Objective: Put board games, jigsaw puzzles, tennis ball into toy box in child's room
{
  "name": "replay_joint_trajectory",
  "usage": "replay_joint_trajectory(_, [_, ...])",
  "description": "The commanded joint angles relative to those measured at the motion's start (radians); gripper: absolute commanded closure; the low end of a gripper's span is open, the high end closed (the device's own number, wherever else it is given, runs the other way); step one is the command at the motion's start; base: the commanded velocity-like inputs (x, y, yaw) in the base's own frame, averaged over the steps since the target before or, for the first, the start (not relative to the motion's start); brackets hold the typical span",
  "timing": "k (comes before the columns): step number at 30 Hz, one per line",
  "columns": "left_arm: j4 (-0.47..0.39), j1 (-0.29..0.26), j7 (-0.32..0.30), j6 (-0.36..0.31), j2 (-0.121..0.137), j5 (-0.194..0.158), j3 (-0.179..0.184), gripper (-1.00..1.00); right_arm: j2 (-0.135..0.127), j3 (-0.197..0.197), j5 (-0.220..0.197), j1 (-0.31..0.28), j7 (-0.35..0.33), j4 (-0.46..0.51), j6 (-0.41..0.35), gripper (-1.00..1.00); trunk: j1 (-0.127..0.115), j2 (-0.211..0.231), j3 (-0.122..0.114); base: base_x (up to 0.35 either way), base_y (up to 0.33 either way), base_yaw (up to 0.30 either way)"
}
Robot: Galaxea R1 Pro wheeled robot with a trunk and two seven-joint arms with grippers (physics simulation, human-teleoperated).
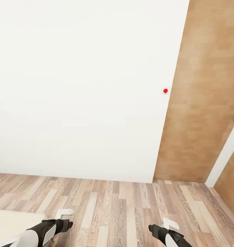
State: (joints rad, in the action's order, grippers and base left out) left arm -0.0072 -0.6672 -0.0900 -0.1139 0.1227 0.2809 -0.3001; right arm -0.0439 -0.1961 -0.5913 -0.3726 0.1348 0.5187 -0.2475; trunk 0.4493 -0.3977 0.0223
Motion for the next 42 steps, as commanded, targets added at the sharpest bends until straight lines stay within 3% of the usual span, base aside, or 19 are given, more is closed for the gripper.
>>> replay_joint_trajectory(1, [-0.001,-0.001,-0.004,-0.004,0.0,0.009,-0.009,-1.0,-0.002,-0.008,-0.01,0.0,0.006,0.003,-0.002,-1.0,0.001,-0.002,0.002,0.019,0.0,0.001])
replay_joint_trajectory(13, [-0.008,-0.003,-0.016,-0.012,0.005,0.007,-0.014,-1.0,-0.001,-0.009,-0.011,0.002,-0.049,0.011,0.002,-1.0,0.001,-0.002,0.002,0.005,0.0,0.0])
replay_joint_trajectory(19, [-0.017,-0.012,-0.061,-0.058,0.01,0.006,-0.016,-1.0,-0.001,-0.009,-0.011,0.003,-0.064,0.018,-0.033,-1.0,0.001,-0.002,0.002,0.0,0.0,0.0])
replay_joint_trajectory(25, [-0.146,-0.036,-0.184,-0.218,0.028,0.004,-0.019,-1.0,-0.003,-0.009,-0.002,-0.037,-0.078,0.066,-0.196,-1.0,0.001,-0.002,0.002,0.0,0.0,0.0])
replay_joint_trajectory(27, [-0.188,-0.04,-0.234,-0.251,0.038,0.003,-0.026,-1.0,-0.004,-0.009,-0.001,-0.045,-0.086,0.1,-0.22,-1.0,0.001,-0.002,0.002,0.0,0.0,0.0])
replay_joint_trajectory(28, [-0.218,-0.043,-0.29,-0.277,0.051,0.003,-0.039,-1.0,-0.004,-0.009,0.0,-0.049,-0.097,0.139,-0.236,-1.0,0.001,-0.002,0.002,0.0,0.0,0.0])
replay_joint_trajectory(33, [-0.26,-0.046,-0.42,-0.315,0.089,0.003,-0.078,-1.0,-0.004,-0.01,0.003,-0.052,-0.128,0.207,-0.257,-1.0,0.001,-0.002,0.0,0.0,0.0,0.016])
replay_joint_trajectory(42, [-0.273,-0.048,-0.472,-0.327,0.108,0.002,-0.094,-1.0,-0.012,-0.009,0.002,-0.054,-0.143,0.234,-0.264,-1.0,0.001,-0.002,-0.011,0.0,0.0,0.146])
